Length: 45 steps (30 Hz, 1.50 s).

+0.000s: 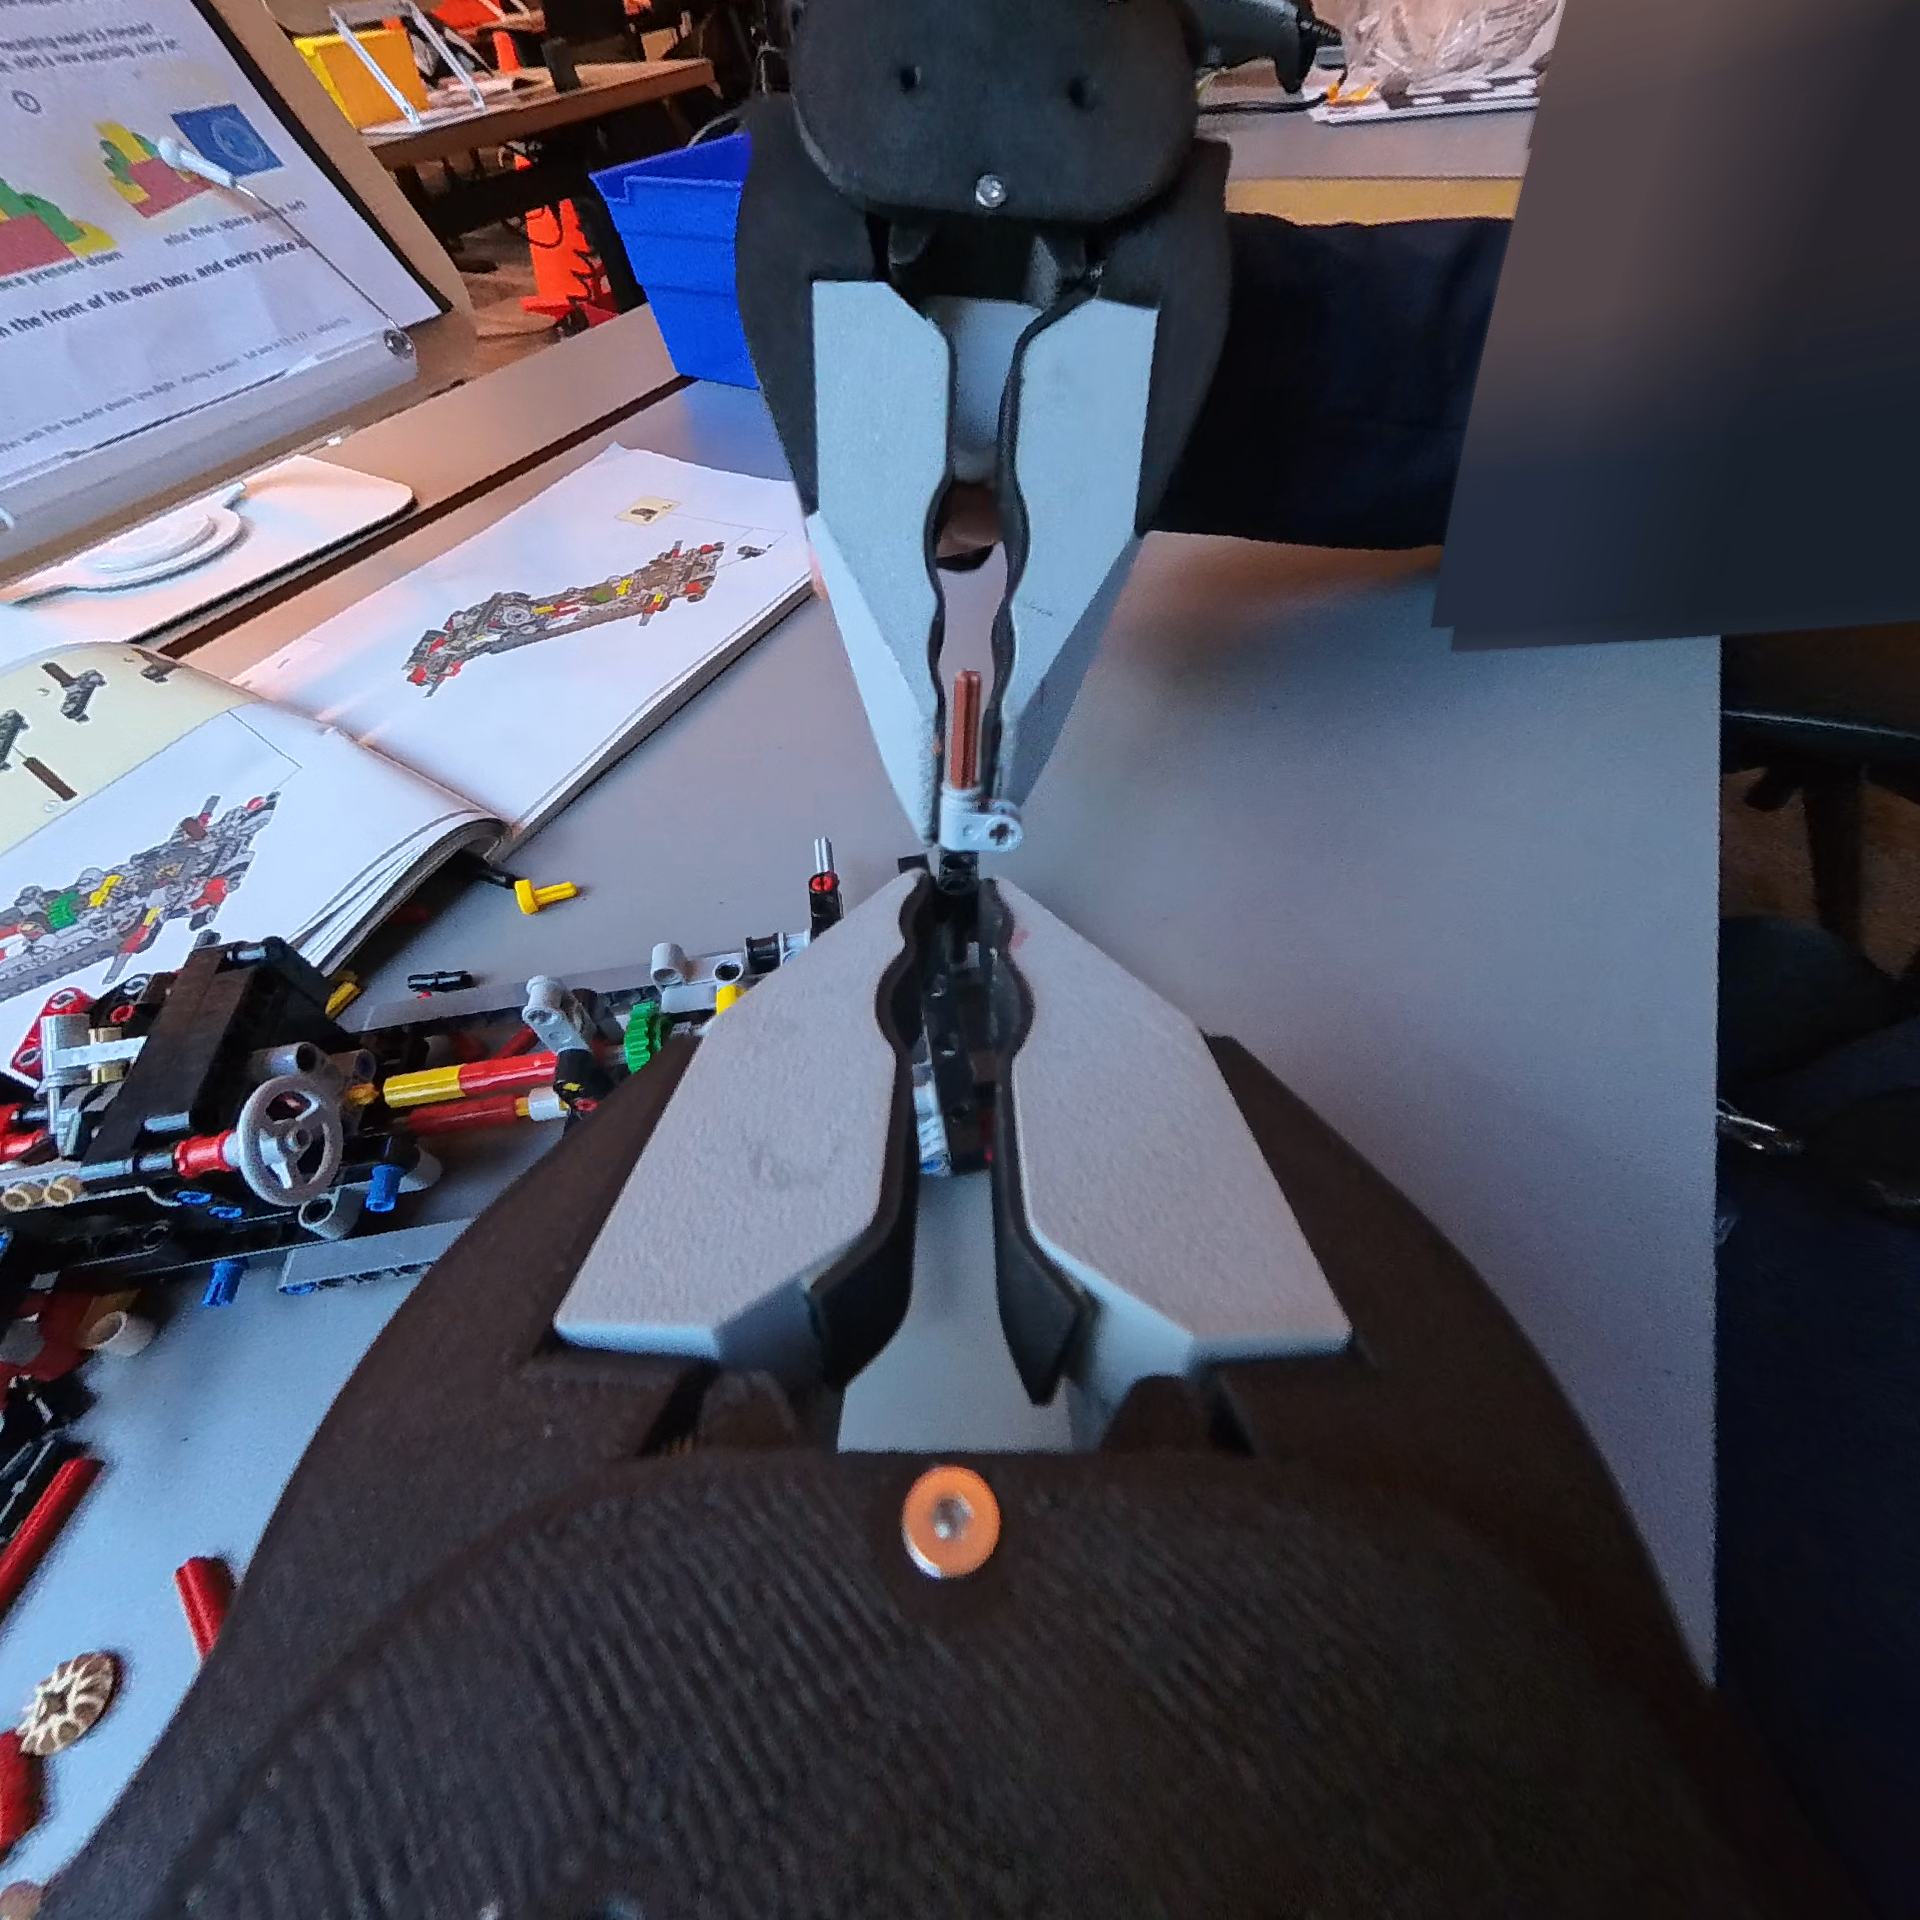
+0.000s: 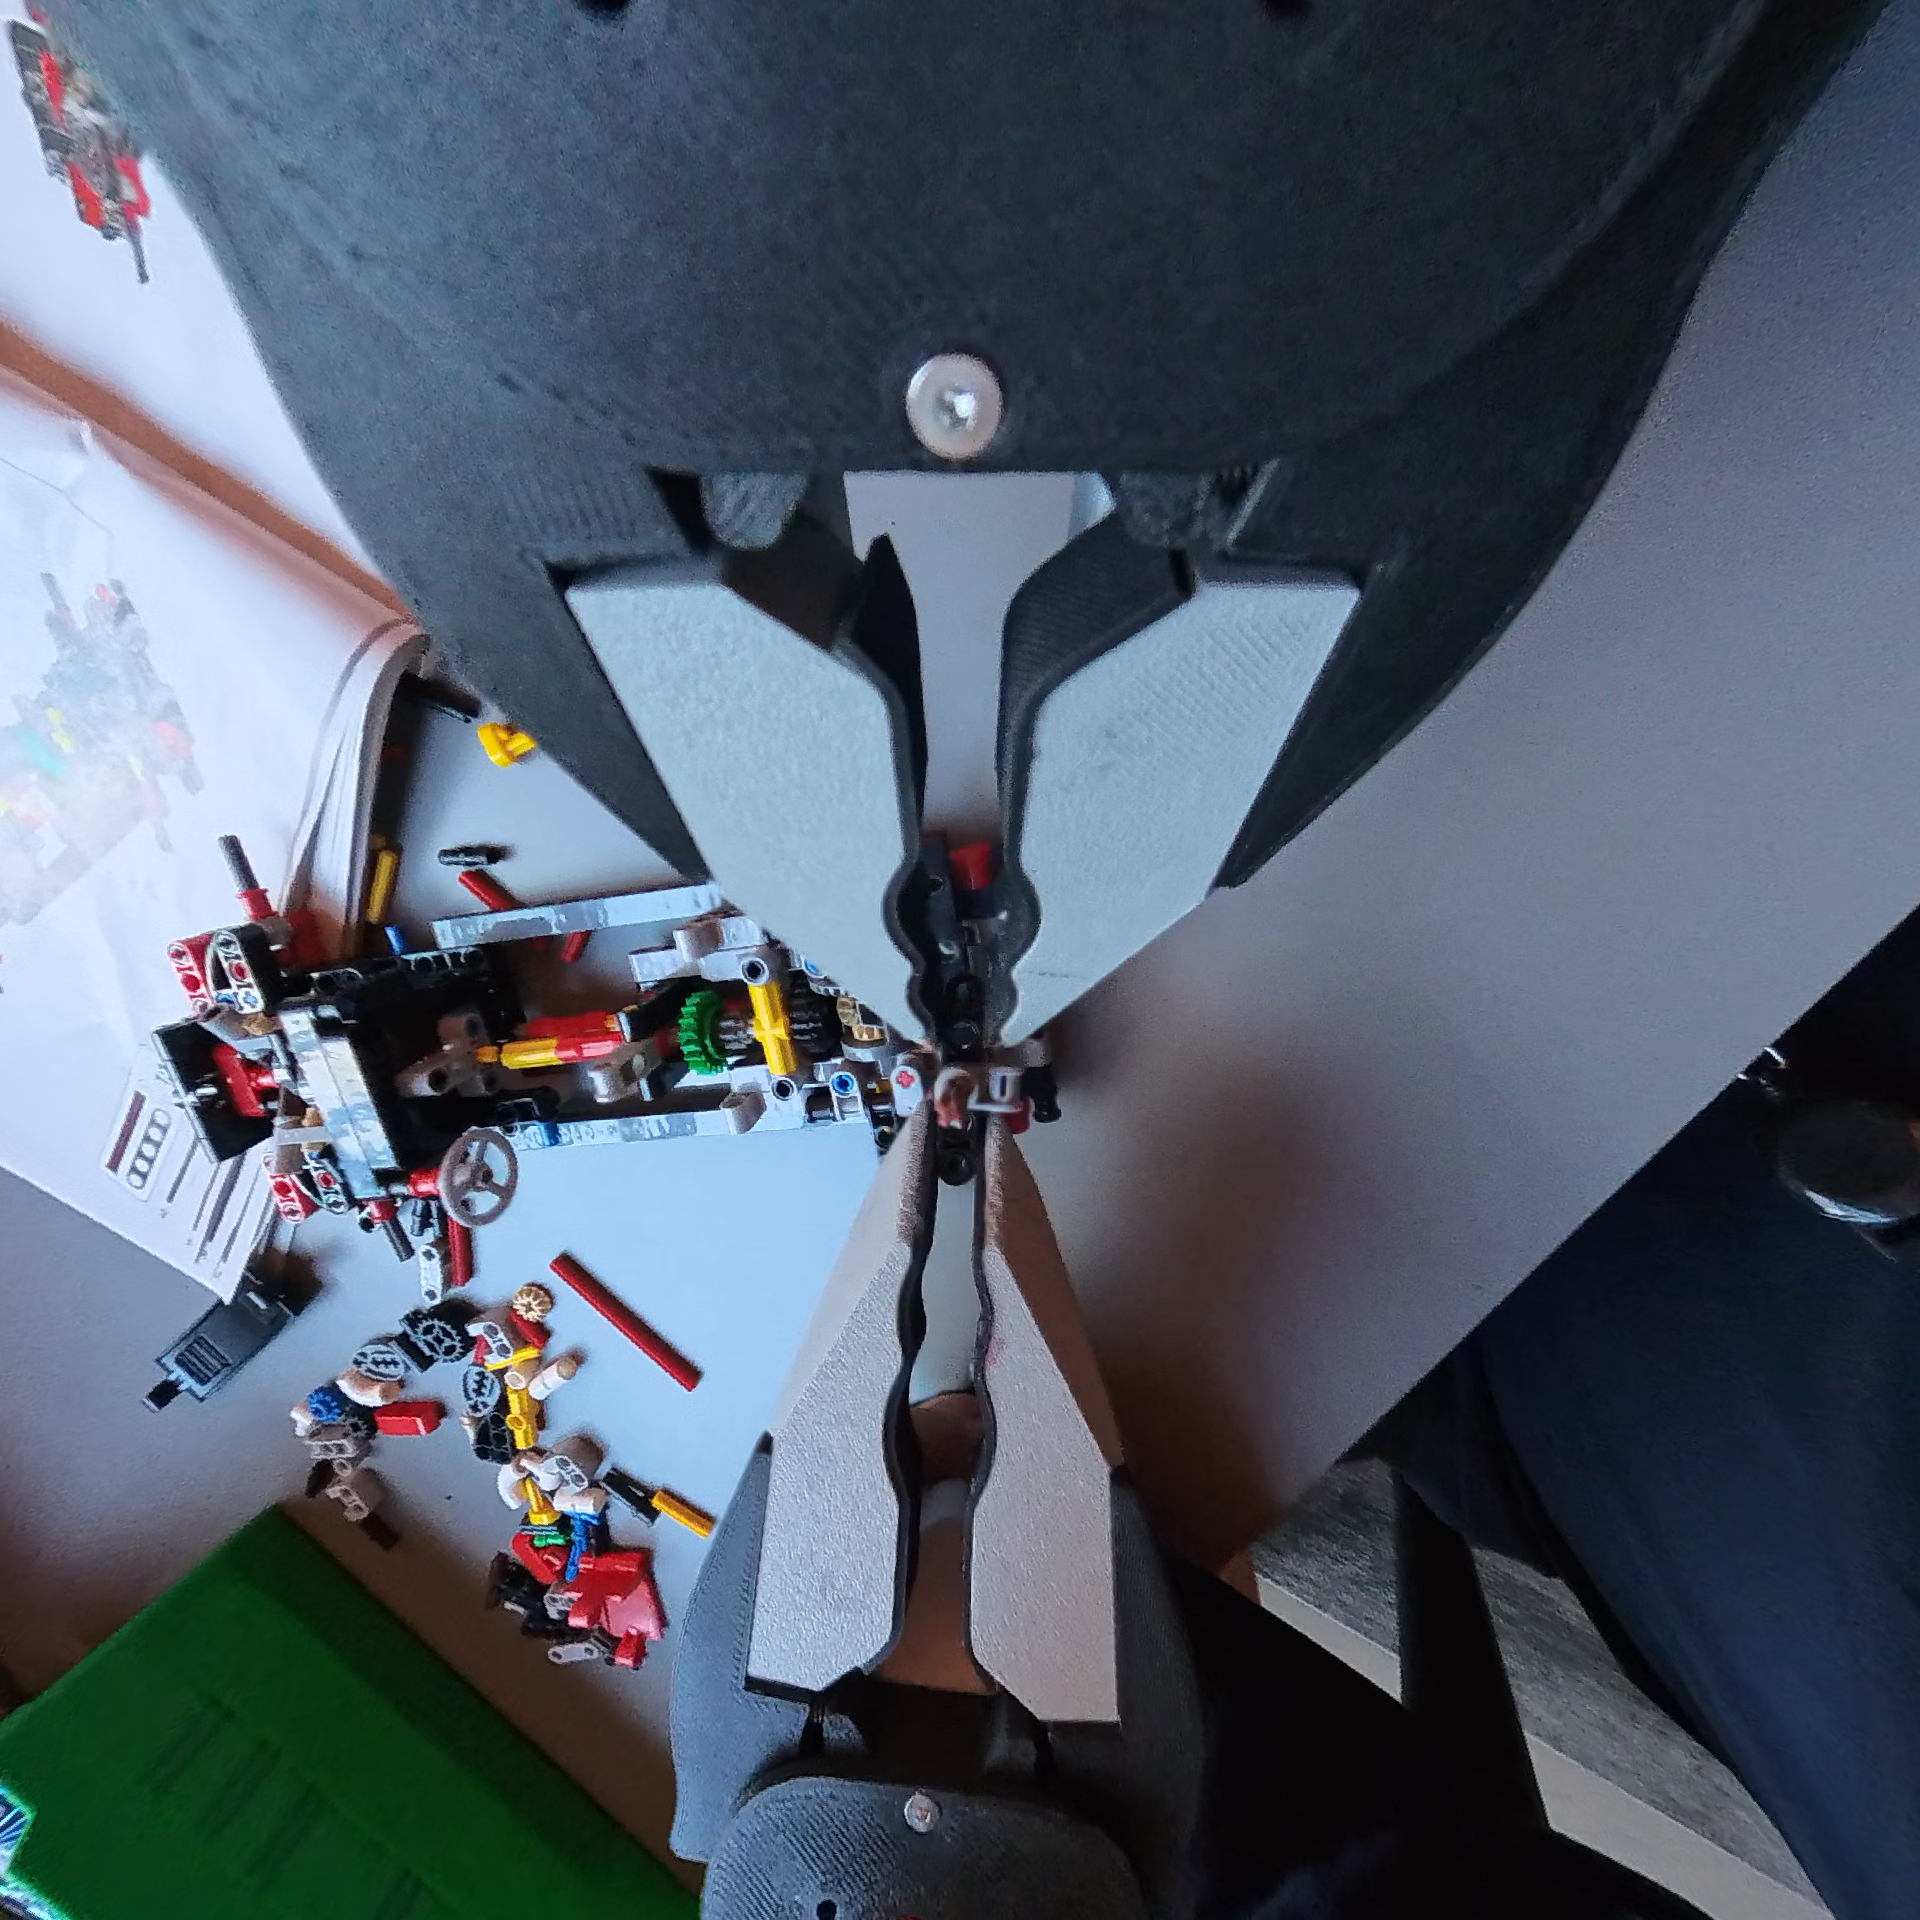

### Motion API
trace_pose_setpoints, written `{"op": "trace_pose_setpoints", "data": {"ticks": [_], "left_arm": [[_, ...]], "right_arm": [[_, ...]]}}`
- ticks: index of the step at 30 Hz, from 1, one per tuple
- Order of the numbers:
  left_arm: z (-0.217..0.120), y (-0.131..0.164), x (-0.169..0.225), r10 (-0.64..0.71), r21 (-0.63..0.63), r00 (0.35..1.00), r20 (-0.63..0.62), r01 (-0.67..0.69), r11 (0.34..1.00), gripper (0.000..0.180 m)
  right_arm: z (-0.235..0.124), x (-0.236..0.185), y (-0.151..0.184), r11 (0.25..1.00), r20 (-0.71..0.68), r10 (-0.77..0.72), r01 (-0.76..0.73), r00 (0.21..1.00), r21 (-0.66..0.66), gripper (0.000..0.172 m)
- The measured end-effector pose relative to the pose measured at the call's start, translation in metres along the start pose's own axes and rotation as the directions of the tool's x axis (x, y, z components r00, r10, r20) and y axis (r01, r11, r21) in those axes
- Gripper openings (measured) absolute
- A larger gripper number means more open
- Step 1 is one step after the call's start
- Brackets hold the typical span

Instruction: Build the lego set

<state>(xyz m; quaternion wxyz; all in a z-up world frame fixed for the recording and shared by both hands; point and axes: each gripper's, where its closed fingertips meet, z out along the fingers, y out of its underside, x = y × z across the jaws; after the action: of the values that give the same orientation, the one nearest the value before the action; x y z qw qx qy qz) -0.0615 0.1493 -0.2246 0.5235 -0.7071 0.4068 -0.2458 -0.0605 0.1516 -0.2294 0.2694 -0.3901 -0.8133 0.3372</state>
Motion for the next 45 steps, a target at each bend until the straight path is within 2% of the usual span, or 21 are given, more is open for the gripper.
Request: {"op": "trace_pose_setpoints", "data": {"ticks": [4, 7, 10, 11, 14, 17, 20, 22, 25, 27, 32, 36, 40, 43, 45], "left_arm": [[0.001, 0.002, 0.0, 0.0, -0.019, 1.0, 0.006, 0.0, 1.0, 0.006], [0.004, 0.011, -0.002, 0.0, -0.08, 1.0, 0.029, 0.003, 0.997, 0.008], [0.002, 0.042, -0.001, -0.042, -0.266, 0.999, 0.023, 0.047, 0.963, 0.037], [0.0, 0.048, -0.002, -0.039, -0.301, 0.999, 0.034, 0.048, 0.952, 0.038], [-0.003, 0.05, -0.006, 0.019, -0.332, 0.998, 0.06, 0.002, 0.943, 0.024], [-0.003, 0.051, -0.006, 0.056, -0.357, 0.997, 0.053, -0.033, 0.934, 0.025], [-0.006, 0.052, -0.003, 0.081, -0.367, 0.997, 0.008, -0.073, 0.927, 0.024], [-0.01, 0.052, 0.004, 0.078, -0.355, 0.994, -0.07, -0.098, 0.93, 0.024], [-0.013, 0.052, 0.012, 0.066, -0.298, 0.98, -0.187, -0.12, 0.947, 0.025], [-0.015, 0.052, 0.012, 0.083, -0.267, 0.972, -0.219, -0.142, 0.953, 0.026], [-0.022, 0.05, 0.01, 0.205, -0.223, 0.955, -0.213, -0.252, 0.942, 0.026], [-0.022, 0.042, 0.016, 0.113, -0.216, 0.97, -0.215, -0.16, 0.963, 0.028], [-0.024, 0.043, 0.01, 0.086, -0.22, 0.979, -0.186, -0.127, 0.967, 0.021], [-0.026, 0.045, 0.01, 0.058, -0.208, 0.977, -0.205, -0.102, 0.973, 0.01], [-0.026, 0.043, 0.009, 0.045, -0.202, 0.977, -0.209, -0.088, 0.976, 0.009]], "right_arm": [[0.004, 0.0, -0.002, 1.0, -0.006, 0.002, -0.002, 1.0, 0.005, 0.004], [0.006, 0.004, 0.006, 0.999, -0.029, 0.0, -0.001, 1.0, -0.05, 0.004], [0.004, 0.005, 0.012, 0.995, -0.025, 0.006, -0.009, 1.0, -0.097, 0.004], [0.004, 0.005, 0.012, 0.995, -0.016, 0.016, -0.017, 1.0, -0.097, 0.004], [0.002, 0.008, 0.016, 0.994, -0.003, 0.039, -0.039, 0.999, -0.103, 0.004], [-0.001, 0.008, 0.021, 0.992, 0.013, 0.07, -0.068, 0.997, -0.102, 0.004], [-0.002, 0.002, 0.013, 0.993, 0.057, 0.102, -0.098, 0.993, -0.061, 0.004], [-0.001, -0.003, 0.005, 0.993, 0.086, 0.114, -0.11, 0.99, -0.05, 0.004], [0.005, -0.014, -0.008, 0.989, 0.117, 0.145, -0.142, 0.982, -0.037, 0.004], [0.011, -0.02, -0.012, 0.984, 0.111, 0.176, -0.171, 0.978, -0.052, 0.004], [0.02, -0.019, -0.01, 0.974, 0.061, 0.2, -0.191, 0.978, -0.126, 0.004], [0.022, -0.014, -0.014, 0.972, 0.077, 0.191, -0.177, 0.979, -0.153, 0.004], [0.023, -0.016, -0.011, 0.97, 0.087, 0.172, -0.153, 0.981, -0.187, 0.004], [0.027, -0.016, -0.007, 0.968, 0.083, 0.172, -0.152, 0.982, -0.2, 0.004], [0.028, -0.016, -0.003, 0.965, 0.078, 0.169, -0.148, 0.983, -0.215, 0.004]]}}
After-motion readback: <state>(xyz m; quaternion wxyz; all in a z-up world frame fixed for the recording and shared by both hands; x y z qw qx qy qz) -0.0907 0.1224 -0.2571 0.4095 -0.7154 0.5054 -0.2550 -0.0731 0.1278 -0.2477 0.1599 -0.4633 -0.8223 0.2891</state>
